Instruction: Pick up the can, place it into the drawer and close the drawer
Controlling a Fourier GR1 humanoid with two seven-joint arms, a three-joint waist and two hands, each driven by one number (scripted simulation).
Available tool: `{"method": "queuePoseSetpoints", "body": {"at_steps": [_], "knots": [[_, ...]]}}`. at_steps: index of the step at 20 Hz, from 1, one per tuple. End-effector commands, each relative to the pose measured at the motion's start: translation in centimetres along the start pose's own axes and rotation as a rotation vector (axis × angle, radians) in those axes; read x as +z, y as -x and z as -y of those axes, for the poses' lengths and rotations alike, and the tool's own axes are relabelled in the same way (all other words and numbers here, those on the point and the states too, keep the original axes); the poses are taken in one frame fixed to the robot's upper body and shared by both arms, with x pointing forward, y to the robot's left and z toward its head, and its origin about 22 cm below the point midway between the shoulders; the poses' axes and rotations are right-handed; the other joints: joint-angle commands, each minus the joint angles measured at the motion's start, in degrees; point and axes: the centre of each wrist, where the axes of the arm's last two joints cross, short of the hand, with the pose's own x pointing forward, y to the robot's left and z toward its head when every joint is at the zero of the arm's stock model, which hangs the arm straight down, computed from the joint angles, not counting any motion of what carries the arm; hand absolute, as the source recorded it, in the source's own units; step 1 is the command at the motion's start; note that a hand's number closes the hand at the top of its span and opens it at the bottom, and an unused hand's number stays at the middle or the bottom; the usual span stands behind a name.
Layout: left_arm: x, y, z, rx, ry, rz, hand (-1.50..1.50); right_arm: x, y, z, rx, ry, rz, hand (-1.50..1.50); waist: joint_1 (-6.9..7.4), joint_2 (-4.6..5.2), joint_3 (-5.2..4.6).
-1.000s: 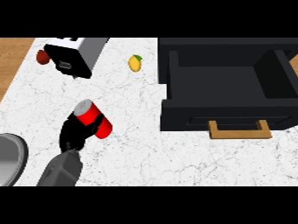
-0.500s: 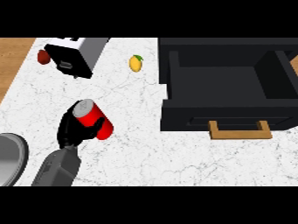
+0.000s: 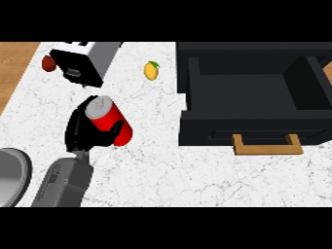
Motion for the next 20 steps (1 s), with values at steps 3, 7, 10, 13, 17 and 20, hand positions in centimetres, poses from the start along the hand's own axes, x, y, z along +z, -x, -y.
{"method": "queuePoseSetpoints", "body": {"at_steps": [3,7,10,13,17,20], "knots": [[-1.5,-3.2,4.0,-0.053,0.045,0.052,1.5,0.2,1.0,0.6,-0.007,0.01,0.003,-1.5,-0.06,0.08,-0.01],[-2.9,-7.1,6.3,-0.053,0.052,0.057,1.5,0.2,-0.5,-0.7,-0.003,-0.001,0.013,-1.5,-0.18,0.07,-0.02],[-3.0,-8.6,8.6,-0.072,0.06,0.077,1.5,0.9,0.2,-0.9,-0.005,0.015,-0.017,-1.5,-0.37,0.03,0.0],[-4.1,-9.8,10.2,-0.08,0.075,0.069,1.5,0.6,-0.8,-0.1,-0.003,0.006,0.019,-1.5,-0.31,0.08,-0.02],[-3.8,-11.5,12.6,-0.117,0.051,0.1,1.5,0.0,-0.1,-1.4,-0.006,0.001,0.007,-1.5,-0.23,0.06,-0.01],[-5.4,-12.1,14.4,-0.11,0.071,0.092,1.5,1.4,-0.9,-0.6,-0.029,-0.016,-0.001,-1.5,-0.74,0.09,-0.02]]}}
